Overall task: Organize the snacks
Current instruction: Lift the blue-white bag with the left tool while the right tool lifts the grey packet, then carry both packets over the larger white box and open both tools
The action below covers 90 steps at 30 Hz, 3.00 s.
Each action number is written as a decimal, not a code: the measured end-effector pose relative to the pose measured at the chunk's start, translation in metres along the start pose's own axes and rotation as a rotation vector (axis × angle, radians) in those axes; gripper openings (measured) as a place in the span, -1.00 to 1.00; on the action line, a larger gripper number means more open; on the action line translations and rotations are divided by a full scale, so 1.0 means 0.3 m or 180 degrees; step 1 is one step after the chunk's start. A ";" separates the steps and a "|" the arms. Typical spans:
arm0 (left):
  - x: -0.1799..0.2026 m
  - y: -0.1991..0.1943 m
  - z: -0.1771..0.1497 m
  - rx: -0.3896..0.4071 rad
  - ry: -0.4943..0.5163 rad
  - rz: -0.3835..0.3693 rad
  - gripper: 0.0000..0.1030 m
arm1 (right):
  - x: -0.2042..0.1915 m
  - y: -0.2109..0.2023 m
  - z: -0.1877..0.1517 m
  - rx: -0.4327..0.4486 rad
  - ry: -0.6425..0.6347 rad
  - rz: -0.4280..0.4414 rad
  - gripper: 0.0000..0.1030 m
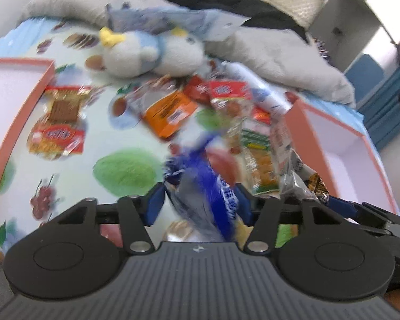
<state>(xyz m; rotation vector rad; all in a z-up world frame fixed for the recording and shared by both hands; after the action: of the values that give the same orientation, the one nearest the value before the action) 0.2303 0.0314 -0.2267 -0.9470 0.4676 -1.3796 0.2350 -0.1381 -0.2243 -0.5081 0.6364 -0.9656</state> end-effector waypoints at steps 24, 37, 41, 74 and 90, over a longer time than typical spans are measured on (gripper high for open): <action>-0.010 0.173 -0.173 -0.0448 0.0281 0.0009 0.40 | 0.074 -0.018 -0.161 -0.0157 0.0060 -0.0010 0.29; 0.054 0.298 -0.256 -0.0686 0.0625 0.0098 0.35 | 0.091 -0.018 -0.154 -0.0132 0.0082 -0.0045 0.29; 0.061 0.306 -0.262 -0.0689 0.0523 0.0033 0.09 | 0.090 -0.017 -0.153 -0.0133 0.0077 -0.0049 0.29; 0.328 -0.179 0.216 0.0288 0.0314 -0.0106 -0.03 | 0.155 -0.305 0.244 0.0642 0.0015 -0.0147 0.29; 0.726 -0.235 0.319 0.0473 0.0673 -0.0518 -0.03 | 0.398 -0.460 0.324 0.0953 0.0167 -0.0496 0.30</action>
<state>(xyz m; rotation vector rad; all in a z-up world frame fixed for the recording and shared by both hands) 0.3002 -0.1432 -0.0648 -0.7337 0.4467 -1.6483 0.2711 -0.2972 -0.0969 -0.2696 0.4924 -1.2018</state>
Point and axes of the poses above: each gripper's, at about its wrist camera, not at the fingertips, and y roughly the way its jaws point, x to its right, z to its top, the point moved 10 cm from there along y, roughly the way its jaws point, and after that the axes turned 8 degrees about z, right-handed, at the moved point
